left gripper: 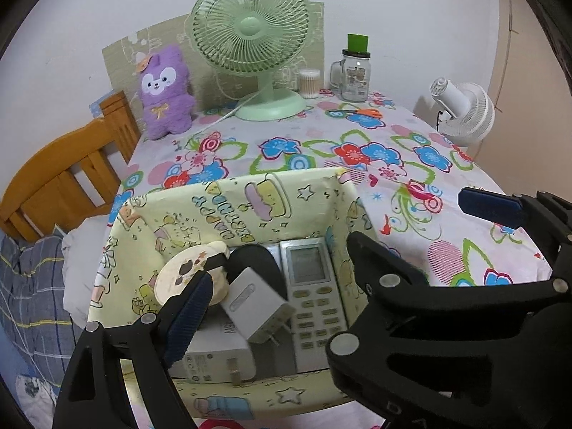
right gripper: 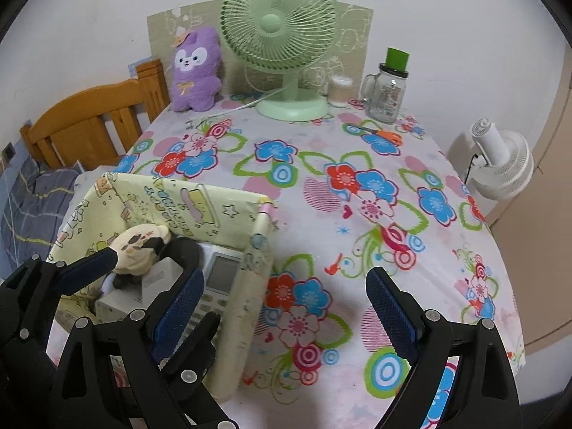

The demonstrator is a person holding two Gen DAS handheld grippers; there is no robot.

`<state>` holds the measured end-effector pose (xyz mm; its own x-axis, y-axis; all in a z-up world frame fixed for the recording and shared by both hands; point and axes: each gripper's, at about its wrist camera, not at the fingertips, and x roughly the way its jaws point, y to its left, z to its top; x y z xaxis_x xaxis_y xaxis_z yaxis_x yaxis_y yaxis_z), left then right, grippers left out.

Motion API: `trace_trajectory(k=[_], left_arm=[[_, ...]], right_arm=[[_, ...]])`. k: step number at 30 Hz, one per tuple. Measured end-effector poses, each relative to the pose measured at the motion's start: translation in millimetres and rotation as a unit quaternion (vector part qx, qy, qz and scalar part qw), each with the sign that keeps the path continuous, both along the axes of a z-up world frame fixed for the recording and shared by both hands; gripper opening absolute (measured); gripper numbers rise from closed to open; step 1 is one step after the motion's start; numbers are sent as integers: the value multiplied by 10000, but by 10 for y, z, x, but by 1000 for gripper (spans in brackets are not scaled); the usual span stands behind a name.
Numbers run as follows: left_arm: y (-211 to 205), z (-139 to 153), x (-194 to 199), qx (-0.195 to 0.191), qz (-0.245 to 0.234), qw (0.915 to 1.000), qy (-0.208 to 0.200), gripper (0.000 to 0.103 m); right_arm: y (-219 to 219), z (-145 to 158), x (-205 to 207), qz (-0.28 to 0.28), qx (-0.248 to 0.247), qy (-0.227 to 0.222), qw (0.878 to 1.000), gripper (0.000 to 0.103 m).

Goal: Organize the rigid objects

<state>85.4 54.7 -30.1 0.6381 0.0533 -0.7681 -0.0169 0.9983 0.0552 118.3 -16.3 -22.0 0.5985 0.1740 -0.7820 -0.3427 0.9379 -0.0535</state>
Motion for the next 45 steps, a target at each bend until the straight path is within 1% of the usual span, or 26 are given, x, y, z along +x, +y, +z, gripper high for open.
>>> trace_trajectory(k=[2,6,10,21,26,32,37,41,45], left_arm=[[-39,15,-3,141,66,9999,-70,90],[-57,56,-24,165,188,9996,-89,90],[-103,125,-80,286,251,9991,-177,90],[-386,334,-300,268,14,9989,-395,90],[-538,385,-393,198,-134,9988,-434,90],[-640,466,-521,81,-238,9982,-545,90],[-696,531,-613,16,-313,9975,-635,90],[-734,604,-724,40,-343,9961,-814,90],[-716,669,-792,-106,-293,9954,-906,90]], right_arm=[[-81,8,-1,-51,77,7,10000,94],[-201,31,-17,-108,207,10,9997,94],[-329,82,-56,-167,264,-75,9995,94],[-735,241,-241,-327,526,-190,9979,94],[-897,307,-376,-472,407,-279,9977,94],[-1102,371,-516,-654,457,-332,9963,94],[-1199,477,-662,-728,387,-573,9949,94],[-1272,557,-774,-779,317,-750,9936,94],[-1359,664,-899,-967,167,-1001,9901,94]])
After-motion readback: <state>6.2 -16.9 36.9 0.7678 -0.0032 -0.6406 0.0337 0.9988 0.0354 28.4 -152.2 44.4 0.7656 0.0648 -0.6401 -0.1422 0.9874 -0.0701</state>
